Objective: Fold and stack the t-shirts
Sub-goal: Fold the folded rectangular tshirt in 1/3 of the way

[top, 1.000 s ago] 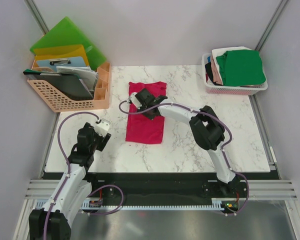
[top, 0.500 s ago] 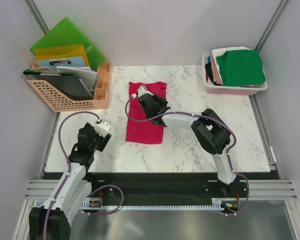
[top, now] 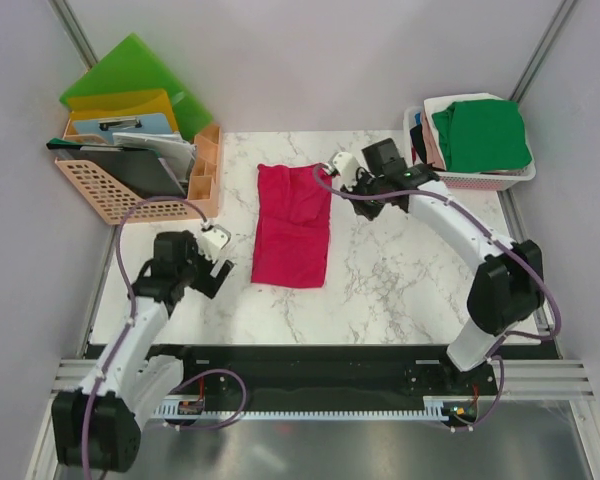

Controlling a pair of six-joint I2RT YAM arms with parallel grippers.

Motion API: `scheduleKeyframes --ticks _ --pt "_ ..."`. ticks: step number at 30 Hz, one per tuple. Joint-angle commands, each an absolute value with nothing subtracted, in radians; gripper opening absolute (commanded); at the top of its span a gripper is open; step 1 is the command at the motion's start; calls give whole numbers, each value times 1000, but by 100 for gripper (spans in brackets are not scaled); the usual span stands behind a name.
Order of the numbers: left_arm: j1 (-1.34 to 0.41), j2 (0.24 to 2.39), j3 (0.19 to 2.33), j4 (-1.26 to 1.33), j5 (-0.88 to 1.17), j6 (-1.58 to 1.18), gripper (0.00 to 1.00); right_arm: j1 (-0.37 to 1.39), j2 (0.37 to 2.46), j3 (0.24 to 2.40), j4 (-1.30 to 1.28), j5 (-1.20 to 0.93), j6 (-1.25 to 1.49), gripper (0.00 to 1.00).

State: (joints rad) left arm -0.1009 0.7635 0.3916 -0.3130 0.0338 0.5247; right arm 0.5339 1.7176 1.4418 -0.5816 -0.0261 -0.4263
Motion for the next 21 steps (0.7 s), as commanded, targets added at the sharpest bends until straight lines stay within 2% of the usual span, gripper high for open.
scheduleKeyframes --ticks 1,2,3,5,7,9,10,13,14,16,18,21 --pt "-97 1002 757 -674 556 543 100 465 1644 1534 -1115 -707 -675 3" --pt "-100 1078 838 -772 772 567 100 465 1643 1534 -1144 -692 -686 6" --pt "-104 1204 967 -926 846 587 100 465 1641 1529 -1166 -661 -692 10" --pt "-115 1250 1043 -928 868 597 100 465 1611 1477 -1148 -586 -681 13" --pt "-129 1212 1045 -804 786 528 100 463 1530 1378 -1039 -540 -626 24" --pt "-147 1190 1052 -727 664 462 100 462 1429 1297 -891 -500 -588 48" --pt "-149 1201 1060 -692 643 448 100 462 1399 1222 -841 -468 -574 72" --pt "-149 1312 1120 -736 635 465 100 463 1329 1099 -636 -312 -513 91" --pt "-149 1348 1144 -751 662 471 100 459 1322 1083 -564 -260 -499 91" --pt "-149 1446 1178 -811 715 502 100 437 1336 1078 -549 -317 -485 95" --pt "-149 1511 1250 -851 797 529 100 397 1418 1153 -619 -497 -486 95" --pt "-149 1649 1363 -914 834 554 100 388 1565 1257 -744 -595 -514 94"
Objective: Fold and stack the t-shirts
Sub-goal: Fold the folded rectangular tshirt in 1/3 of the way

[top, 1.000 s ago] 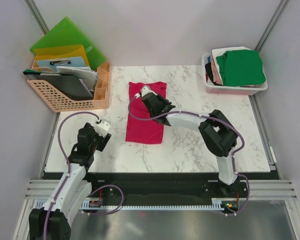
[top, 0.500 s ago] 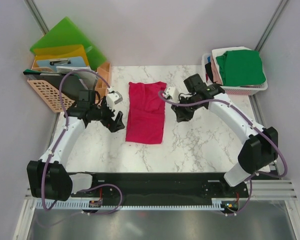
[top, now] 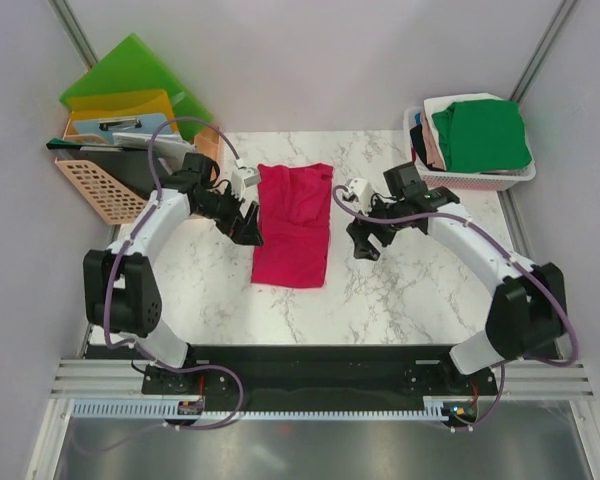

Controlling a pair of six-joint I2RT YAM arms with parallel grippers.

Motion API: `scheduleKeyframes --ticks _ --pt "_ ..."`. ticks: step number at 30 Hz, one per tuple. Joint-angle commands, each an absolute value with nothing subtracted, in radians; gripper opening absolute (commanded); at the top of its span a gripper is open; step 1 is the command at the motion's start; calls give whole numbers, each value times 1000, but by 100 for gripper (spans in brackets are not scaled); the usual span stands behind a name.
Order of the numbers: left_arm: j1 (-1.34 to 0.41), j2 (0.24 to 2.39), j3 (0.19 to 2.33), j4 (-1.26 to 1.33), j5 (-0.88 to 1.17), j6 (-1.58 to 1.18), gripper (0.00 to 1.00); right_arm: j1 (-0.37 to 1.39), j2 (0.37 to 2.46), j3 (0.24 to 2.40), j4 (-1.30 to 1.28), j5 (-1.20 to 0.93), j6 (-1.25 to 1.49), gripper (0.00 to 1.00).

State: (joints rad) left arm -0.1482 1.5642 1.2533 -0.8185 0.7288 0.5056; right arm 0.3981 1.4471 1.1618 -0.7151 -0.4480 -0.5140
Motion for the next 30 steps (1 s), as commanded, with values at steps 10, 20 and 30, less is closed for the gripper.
scheduleKeyframes --ticks 10,20,30 --pt "-166 1599 1270 -847 684 496 100 417 1601 1335 -782 -553 -479 90" --pt "-179 1729 1290 -663 551 379 99 474 1720 1338 -738 -528 -465 84" --pt "-199 1983 1514 -583 485 315 99 476 1770 1316 -732 -499 -477 83"
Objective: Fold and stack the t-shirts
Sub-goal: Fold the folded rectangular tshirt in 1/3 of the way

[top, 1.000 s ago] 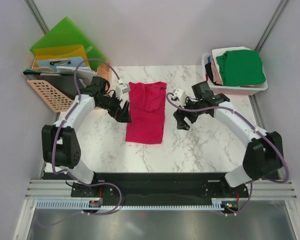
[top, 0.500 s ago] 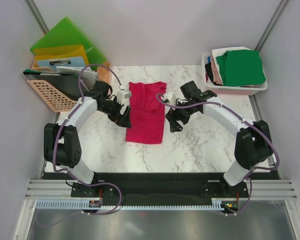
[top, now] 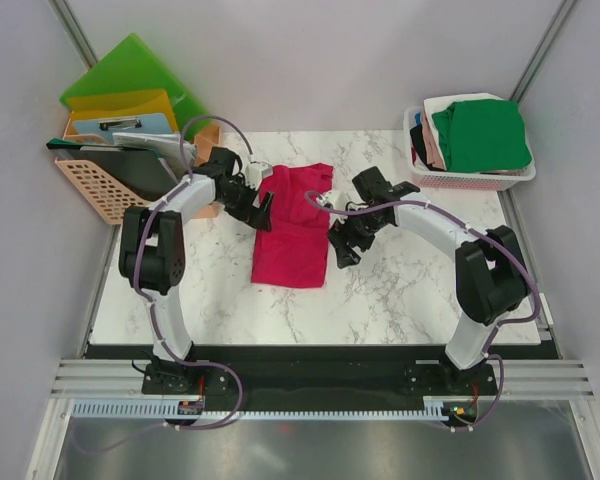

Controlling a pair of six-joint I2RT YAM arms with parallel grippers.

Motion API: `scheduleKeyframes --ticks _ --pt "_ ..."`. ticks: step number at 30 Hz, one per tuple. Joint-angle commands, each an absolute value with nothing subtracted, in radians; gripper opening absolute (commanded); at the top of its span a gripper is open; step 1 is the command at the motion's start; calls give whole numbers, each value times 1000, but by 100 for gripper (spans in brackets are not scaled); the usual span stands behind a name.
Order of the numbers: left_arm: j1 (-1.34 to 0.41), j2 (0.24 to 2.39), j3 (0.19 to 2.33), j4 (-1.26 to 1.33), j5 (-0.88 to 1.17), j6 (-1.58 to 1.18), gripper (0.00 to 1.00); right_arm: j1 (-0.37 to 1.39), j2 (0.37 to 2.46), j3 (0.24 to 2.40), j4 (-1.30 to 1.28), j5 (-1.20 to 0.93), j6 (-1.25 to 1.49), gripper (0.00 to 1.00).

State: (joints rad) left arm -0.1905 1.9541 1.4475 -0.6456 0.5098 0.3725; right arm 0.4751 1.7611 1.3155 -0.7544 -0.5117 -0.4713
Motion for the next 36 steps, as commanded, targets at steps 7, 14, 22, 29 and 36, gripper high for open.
scheduleKeyframes --ticks 7,14,22,29,36 --pt "-212 2052 1562 -575 480 305 54 471 1787 1325 -735 -456 -499 83" --pt "-212 2060 1566 -581 471 307 2 456 1825 1335 -732 -437 -508 81" --pt "-212 2040 1568 -528 387 319 2 451 1824 1316 -729 -443 -520 78" --pt "-213 2069 1660 -517 310 324 2 451 1822 1279 -727 -442 -529 77" --pt "-225 2082 1660 -509 232 348 58 451 1783 1241 -727 -460 -528 86"
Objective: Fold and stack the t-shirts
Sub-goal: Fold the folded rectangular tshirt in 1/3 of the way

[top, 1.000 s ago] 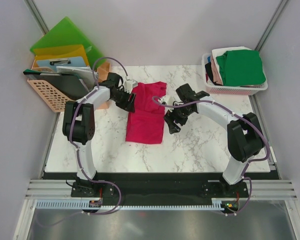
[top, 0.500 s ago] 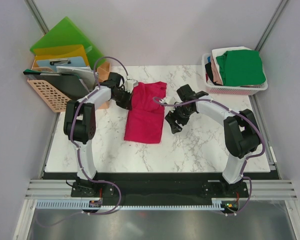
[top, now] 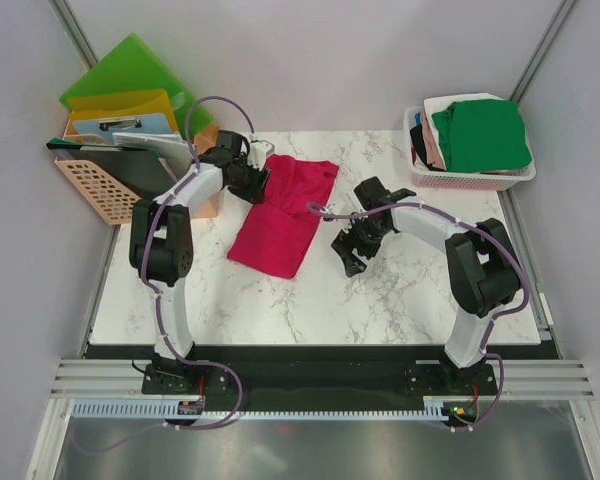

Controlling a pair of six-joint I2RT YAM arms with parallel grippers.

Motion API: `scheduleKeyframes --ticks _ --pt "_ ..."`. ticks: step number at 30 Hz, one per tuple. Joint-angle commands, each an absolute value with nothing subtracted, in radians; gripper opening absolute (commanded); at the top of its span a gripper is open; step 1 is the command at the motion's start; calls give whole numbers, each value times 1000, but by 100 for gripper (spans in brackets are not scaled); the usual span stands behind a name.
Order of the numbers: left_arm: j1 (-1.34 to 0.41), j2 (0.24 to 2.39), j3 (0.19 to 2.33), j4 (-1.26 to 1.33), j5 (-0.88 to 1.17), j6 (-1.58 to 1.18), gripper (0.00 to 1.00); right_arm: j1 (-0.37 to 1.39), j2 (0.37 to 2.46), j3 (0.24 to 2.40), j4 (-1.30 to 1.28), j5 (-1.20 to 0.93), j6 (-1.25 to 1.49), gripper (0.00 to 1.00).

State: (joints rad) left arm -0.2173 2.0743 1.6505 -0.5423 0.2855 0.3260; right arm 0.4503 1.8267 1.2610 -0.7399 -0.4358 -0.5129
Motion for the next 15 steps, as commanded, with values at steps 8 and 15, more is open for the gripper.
scheduleKeyframes --ticks 8,15 --pt "-226 2040 1628 -503 107 393 62 451 1720 1181 -724 -466 -514 83" --pt "-219 1539 1259 -344 254 341 63 471 1478 1046 -574 -374 -488 80"
